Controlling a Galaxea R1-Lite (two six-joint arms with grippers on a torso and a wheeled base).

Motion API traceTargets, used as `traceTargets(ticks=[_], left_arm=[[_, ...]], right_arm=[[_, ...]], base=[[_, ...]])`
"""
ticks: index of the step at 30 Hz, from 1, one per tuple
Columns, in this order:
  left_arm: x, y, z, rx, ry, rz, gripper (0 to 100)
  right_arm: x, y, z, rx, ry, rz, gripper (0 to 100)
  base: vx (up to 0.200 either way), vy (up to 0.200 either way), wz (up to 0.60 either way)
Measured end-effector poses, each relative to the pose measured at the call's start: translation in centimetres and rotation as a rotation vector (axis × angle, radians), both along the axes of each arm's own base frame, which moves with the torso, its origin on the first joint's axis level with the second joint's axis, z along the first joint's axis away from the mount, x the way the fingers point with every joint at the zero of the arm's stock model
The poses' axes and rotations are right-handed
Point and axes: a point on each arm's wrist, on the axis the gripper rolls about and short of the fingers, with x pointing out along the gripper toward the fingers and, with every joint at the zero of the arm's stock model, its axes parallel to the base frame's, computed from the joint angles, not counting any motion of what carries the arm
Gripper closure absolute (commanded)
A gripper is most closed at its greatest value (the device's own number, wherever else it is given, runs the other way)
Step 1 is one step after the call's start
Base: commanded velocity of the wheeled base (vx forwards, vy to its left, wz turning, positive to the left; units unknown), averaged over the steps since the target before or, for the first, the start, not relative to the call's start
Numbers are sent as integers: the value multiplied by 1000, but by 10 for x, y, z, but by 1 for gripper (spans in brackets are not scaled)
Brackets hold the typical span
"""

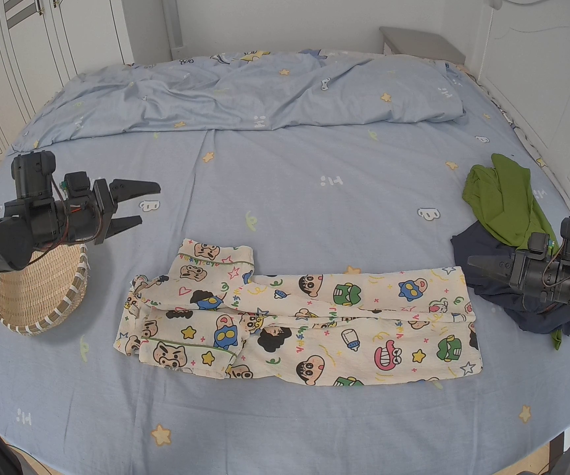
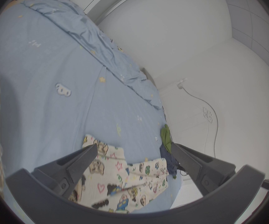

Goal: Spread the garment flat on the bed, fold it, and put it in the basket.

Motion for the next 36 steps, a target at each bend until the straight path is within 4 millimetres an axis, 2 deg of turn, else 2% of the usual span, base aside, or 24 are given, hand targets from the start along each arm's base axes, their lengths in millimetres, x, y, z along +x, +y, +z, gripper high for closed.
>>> traceTargets(ticks=[3, 8, 11, 15, 19, 23, 25, 30, 36], left_arm=[[24, -2, 1, -12, -25, -3, 0], [64, -3, -17, -25, -26, -13, 0], [81, -4, -32, -30, -11, -18, 0], [92, -7, -50, -32, 21, -28, 0], [91, -12, -66, -34, 66, -38, 0], [81, -23, -60, -32, 64, -60, 0], [74, -38, -53, -26, 45, -93, 0], [51, -92, -43, 3, -40, -200, 0], [32, -145, -47, 46, -96, -323, 0]], right_arm=[[-1, 0, 4, -1, -13, -3, 0], [-3, -1, 9, -2, -29, -7, 0], [-5, -1, 12, -3, -38, -9, 0], [-7, 0, 15, -5, -47, -8, 0], [-9, 1, 17, -6, -53, -5, 0], [-10, 2, 18, -8, -55, -2, 0], [-10, 2, 18, -8, -55, 0, 0], [-11, 3, 18, -10, -55, 2, 0], [-11, 3, 17, -11, -54, 3, 0]], base=[[0, 0, 0], [0, 0, 0], [0, 0, 0], [0, 0, 0], [0, 0, 0], [0, 0, 0], [0, 0, 0], [0, 0, 0], [0, 0, 0]])
